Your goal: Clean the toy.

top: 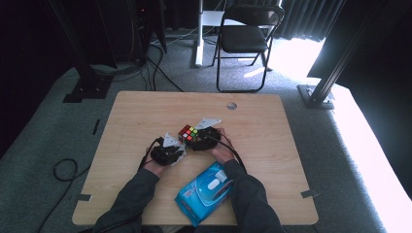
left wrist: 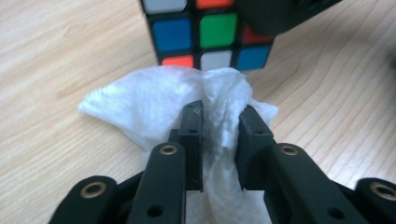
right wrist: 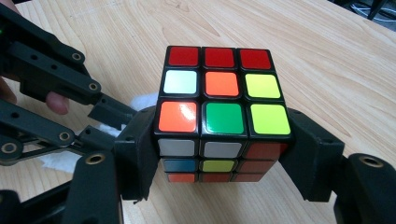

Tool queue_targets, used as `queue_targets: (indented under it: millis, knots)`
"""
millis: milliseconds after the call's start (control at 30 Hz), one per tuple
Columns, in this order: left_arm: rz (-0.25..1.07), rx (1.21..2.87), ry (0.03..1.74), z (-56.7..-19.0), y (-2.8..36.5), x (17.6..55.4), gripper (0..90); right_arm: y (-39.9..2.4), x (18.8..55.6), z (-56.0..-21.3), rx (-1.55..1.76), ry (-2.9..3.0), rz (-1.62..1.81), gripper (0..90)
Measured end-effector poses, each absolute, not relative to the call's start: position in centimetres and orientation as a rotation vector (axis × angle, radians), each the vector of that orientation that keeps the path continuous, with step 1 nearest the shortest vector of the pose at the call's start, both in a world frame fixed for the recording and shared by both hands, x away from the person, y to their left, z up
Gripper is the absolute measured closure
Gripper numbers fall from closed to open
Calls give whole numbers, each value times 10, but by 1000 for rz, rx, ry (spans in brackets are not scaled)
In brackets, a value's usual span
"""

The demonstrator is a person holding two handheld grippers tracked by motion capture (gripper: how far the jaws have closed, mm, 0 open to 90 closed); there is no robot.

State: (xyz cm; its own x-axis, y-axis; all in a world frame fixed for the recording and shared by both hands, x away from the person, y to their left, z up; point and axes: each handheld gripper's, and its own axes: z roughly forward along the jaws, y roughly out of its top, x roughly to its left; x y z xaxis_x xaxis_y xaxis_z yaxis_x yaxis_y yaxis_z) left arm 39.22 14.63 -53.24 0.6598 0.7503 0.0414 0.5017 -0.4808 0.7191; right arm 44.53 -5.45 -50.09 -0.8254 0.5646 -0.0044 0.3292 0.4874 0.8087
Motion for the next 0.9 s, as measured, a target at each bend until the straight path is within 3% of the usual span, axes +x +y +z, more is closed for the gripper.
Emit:
queue_targets:
  millis: [233, 600, 900]
  knots:
    - [472, 2187, 1027, -537, 153, 394, 593, -54, 445, -501, 757, 2470, 1255, 344]
    - [635, 2256, 1024, -533, 147, 391, 458, -54, 445, -501, 755, 2475, 1251, 344]
    - [458, 2169, 1150, -535, 158, 400, 430, -54, 445, -501, 757, 2475, 1254, 344]
